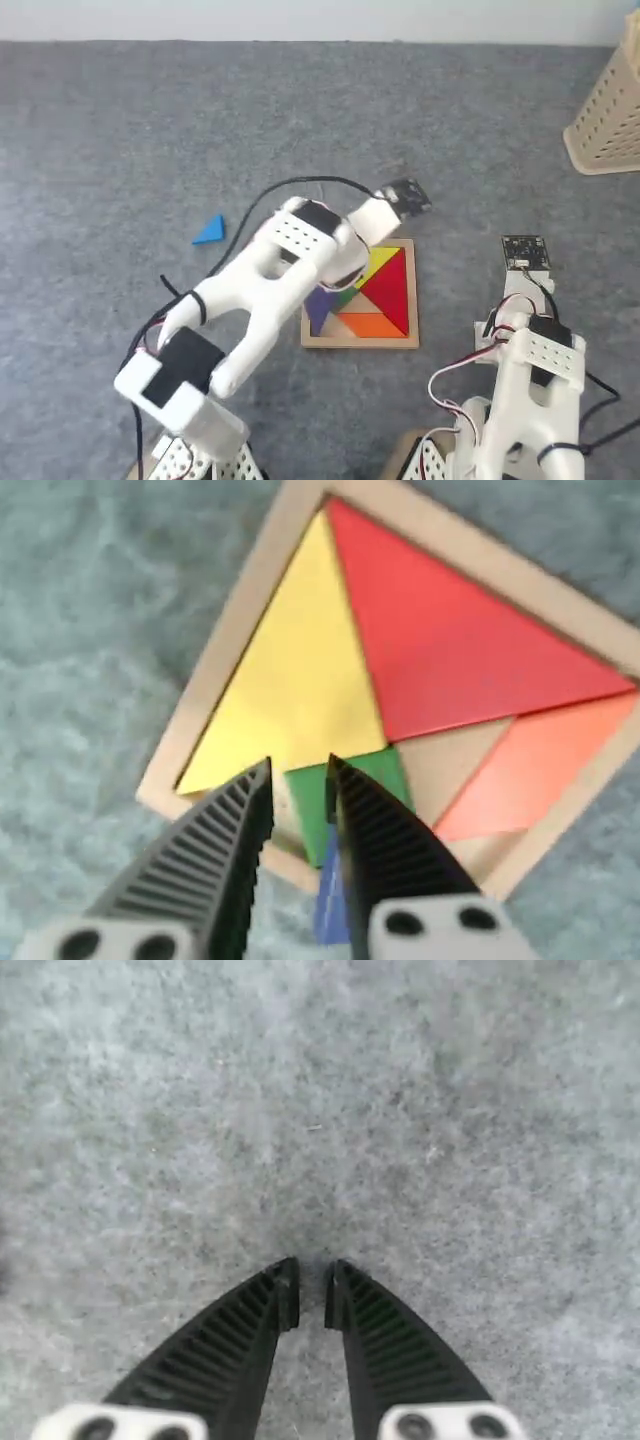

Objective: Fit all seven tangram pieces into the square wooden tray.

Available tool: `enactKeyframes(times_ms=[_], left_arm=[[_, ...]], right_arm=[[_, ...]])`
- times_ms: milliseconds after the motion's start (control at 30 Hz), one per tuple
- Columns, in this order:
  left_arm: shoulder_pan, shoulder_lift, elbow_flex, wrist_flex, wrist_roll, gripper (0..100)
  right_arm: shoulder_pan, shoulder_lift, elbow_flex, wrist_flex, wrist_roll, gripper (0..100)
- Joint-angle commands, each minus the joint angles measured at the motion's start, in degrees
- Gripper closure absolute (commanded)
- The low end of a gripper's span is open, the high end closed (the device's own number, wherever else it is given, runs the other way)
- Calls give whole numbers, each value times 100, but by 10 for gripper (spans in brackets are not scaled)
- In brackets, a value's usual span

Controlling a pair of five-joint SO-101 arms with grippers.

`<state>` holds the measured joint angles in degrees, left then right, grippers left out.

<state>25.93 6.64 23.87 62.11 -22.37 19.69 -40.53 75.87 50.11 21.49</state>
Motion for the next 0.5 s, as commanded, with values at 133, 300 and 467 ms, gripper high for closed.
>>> enactKeyframes(times_ms=[133,300,467], left_arm=[[-527,-105,-215,9,-149,910],[-1090,-105,-426,62,141,910],[-1582,-114,-92,88,580,947]], right_arm=[[-48,-136,-26,-84,79,915],[-48,-136,-26,-84,79,916],[-48,-136,-26,-84,79,916]])
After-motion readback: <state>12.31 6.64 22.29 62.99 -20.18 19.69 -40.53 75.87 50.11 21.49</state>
